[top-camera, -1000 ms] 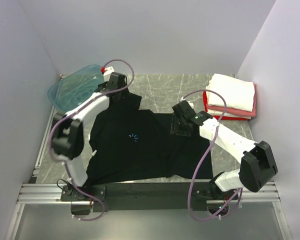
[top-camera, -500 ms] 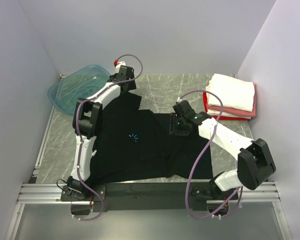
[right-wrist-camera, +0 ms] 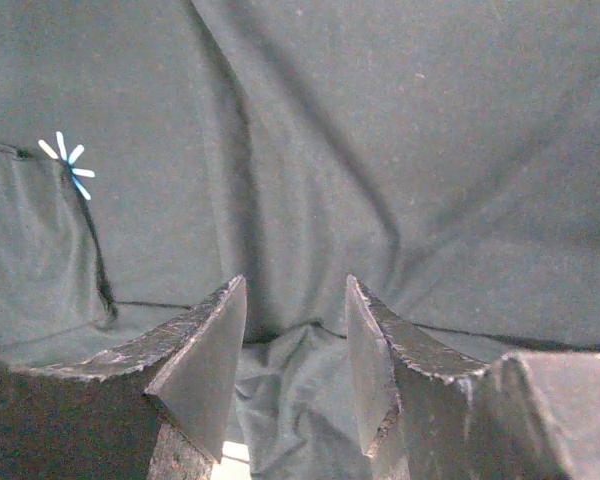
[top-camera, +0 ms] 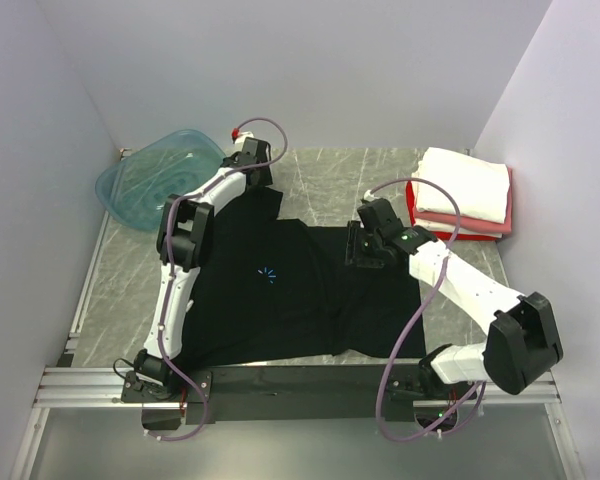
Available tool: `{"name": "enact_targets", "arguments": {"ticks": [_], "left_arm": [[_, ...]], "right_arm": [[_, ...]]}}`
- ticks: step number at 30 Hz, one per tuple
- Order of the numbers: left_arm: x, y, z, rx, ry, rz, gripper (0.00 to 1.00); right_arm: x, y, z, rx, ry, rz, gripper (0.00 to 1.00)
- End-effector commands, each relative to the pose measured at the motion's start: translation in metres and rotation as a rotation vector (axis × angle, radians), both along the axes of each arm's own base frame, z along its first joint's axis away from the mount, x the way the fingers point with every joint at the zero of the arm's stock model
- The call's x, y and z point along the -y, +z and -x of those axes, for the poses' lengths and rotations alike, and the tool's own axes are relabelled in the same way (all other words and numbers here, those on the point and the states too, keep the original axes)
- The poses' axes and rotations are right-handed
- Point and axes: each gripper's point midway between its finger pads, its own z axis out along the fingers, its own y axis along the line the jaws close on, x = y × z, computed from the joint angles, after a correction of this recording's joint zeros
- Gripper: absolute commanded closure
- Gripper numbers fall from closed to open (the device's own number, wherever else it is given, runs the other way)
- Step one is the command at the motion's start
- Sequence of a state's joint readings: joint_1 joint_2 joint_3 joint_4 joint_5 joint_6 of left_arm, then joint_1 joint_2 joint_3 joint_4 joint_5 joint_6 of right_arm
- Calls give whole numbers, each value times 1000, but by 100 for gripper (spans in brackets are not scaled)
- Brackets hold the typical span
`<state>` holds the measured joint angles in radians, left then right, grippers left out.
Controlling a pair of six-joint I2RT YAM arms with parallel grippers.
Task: Fold and stack the t-shirts
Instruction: Fold the tshirt
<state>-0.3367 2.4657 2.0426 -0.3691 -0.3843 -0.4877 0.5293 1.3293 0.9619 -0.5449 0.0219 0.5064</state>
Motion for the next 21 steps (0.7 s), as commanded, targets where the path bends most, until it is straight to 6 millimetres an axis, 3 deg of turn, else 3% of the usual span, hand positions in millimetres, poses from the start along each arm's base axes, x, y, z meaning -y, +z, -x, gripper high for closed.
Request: {"name": "enact_targets", "arguments": {"ticks": [1, 7, 10, 16, 20, 21], "left_arm": [[-12, 5, -7, 18, 45, 1, 20], [-21, -8, -5, -10, 40, -21, 35], [-21, -17, -1, -25, 20, -23, 49], [-17, -16, 0, -24, 4, -8, 76], [-15, -14, 2, -24, -4, 3, 100], [-15, -12, 3, -23, -5, 7, 100]], "right_arm": [[4, 4, 1, 26, 5, -9, 48], [11, -3, -1, 17, -8, -4, 48], [21, -7, -8, 12, -41, -3, 48], [36, -8, -26, 10, -86, -21, 48], [55, -9, -45, 12, -156, 7, 48], [58, -4, -52, 22, -170, 3, 49]]}}
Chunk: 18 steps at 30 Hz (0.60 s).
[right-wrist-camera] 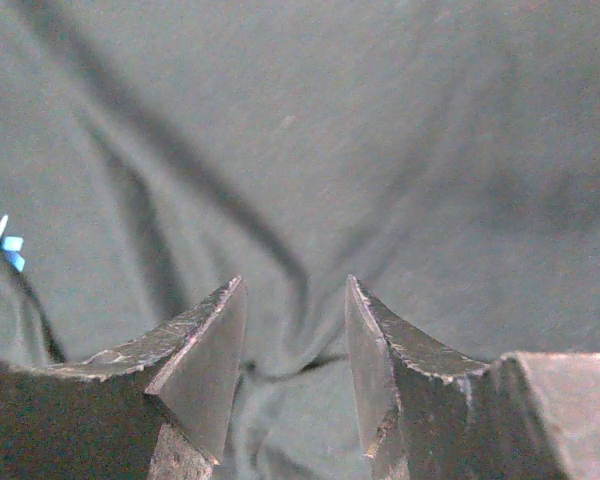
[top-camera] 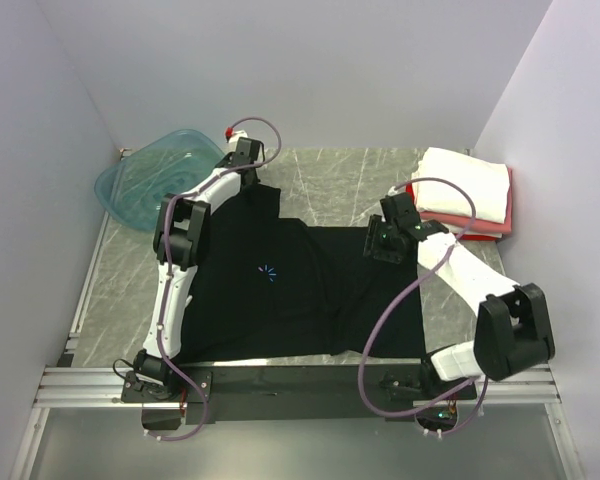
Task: Fold and stack the t-shirts
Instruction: Fold the tshirt
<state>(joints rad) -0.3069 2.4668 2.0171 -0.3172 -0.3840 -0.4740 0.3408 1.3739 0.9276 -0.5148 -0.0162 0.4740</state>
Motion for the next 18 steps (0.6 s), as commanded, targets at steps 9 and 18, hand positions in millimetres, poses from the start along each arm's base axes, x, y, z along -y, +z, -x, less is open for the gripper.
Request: {"name": "enact_targets", "arguments": {"ticks": [9, 18], "left_arm": [[-3, 11, 26, -16, -12, 27, 100], [-7, 30, 38, 4, -12, 41, 100]], "right_arm": [[75, 12, -81, 59, -250, 187, 49], [100, -25, -112, -61, -337, 262, 49]]}}
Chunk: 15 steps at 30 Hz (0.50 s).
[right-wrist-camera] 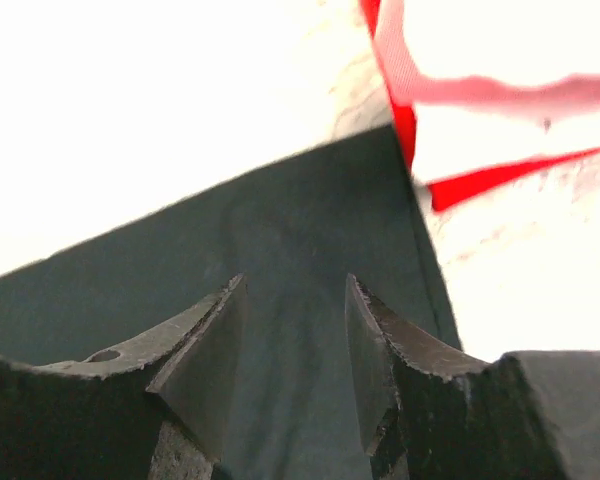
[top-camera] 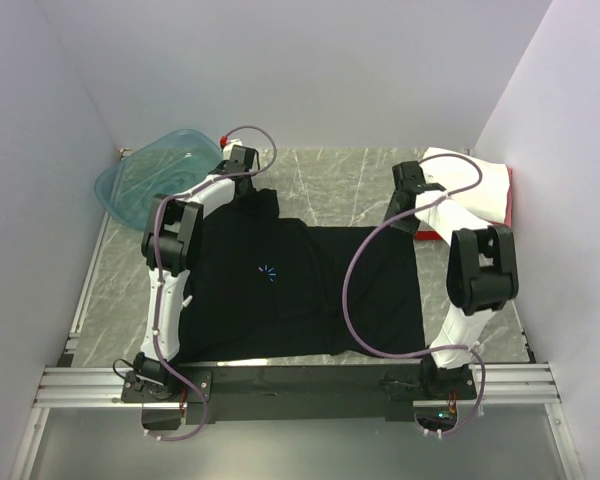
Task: Fold and stack the t-shirts
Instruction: Fold the tshirt
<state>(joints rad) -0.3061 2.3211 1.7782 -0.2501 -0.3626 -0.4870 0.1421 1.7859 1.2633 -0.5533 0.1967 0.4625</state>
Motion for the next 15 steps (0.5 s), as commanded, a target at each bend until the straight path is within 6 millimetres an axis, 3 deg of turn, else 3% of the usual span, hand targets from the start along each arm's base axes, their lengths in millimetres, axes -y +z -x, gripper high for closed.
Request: {"name": "enact_targets", "arguments": {"ticks": [1, 9, 15], "left_arm": [[-1, 29, 3, 31, -7, 25, 100], [3, 47, 3, 58, -22, 49, 100], [0, 58, 7, 70, -21, 45, 100]], "right_arm": [[16, 3, -13, -6, -55, 54, 49], [42, -14, -26, -50, -133, 110, 49], [48, -27, -26, -82, -160, 124, 49]]}}
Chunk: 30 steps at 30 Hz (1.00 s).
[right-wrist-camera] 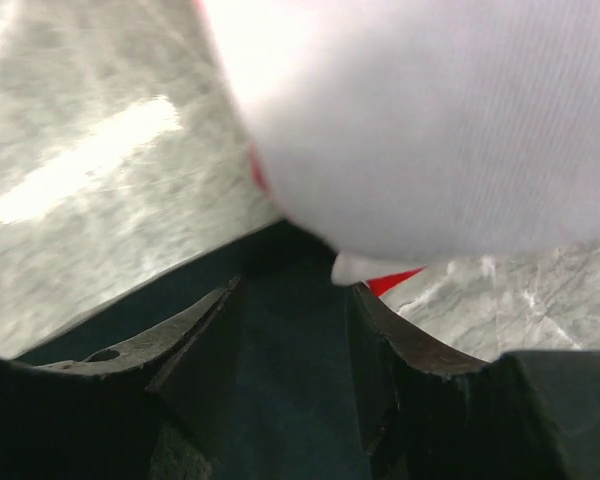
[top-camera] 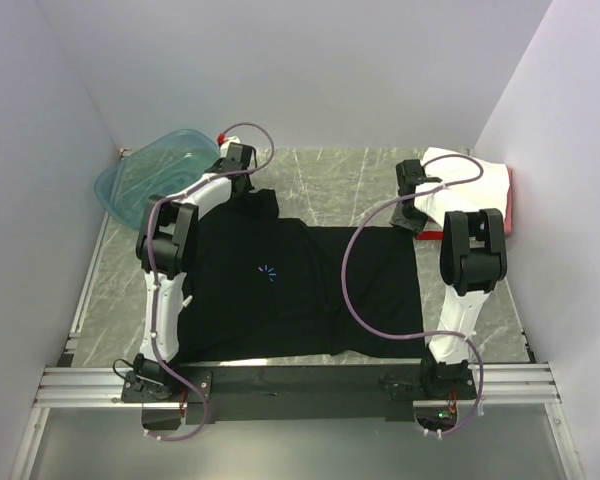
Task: Fold and stack the t-shirts
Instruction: Fold the tshirt
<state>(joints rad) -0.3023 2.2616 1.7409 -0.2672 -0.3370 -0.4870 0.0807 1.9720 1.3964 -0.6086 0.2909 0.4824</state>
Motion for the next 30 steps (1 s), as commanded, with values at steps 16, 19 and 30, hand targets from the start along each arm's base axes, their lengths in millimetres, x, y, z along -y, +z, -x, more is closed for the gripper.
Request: {"name": "enact_targets", "arguments": {"ticks": [16, 19, 30], "left_arm": [[-1, 71, 7, 109, -6, 40, 100], [-2, 72, 9, 109, -6, 41, 100], [-7, 81, 17, 129, 6, 46, 100]], "right_arm": [[6, -4, -9, 9, -43, 13, 76], [5, 1, -8, 18, -40, 10, 87], [9, 23, -10, 60, -25, 32, 100]]}}
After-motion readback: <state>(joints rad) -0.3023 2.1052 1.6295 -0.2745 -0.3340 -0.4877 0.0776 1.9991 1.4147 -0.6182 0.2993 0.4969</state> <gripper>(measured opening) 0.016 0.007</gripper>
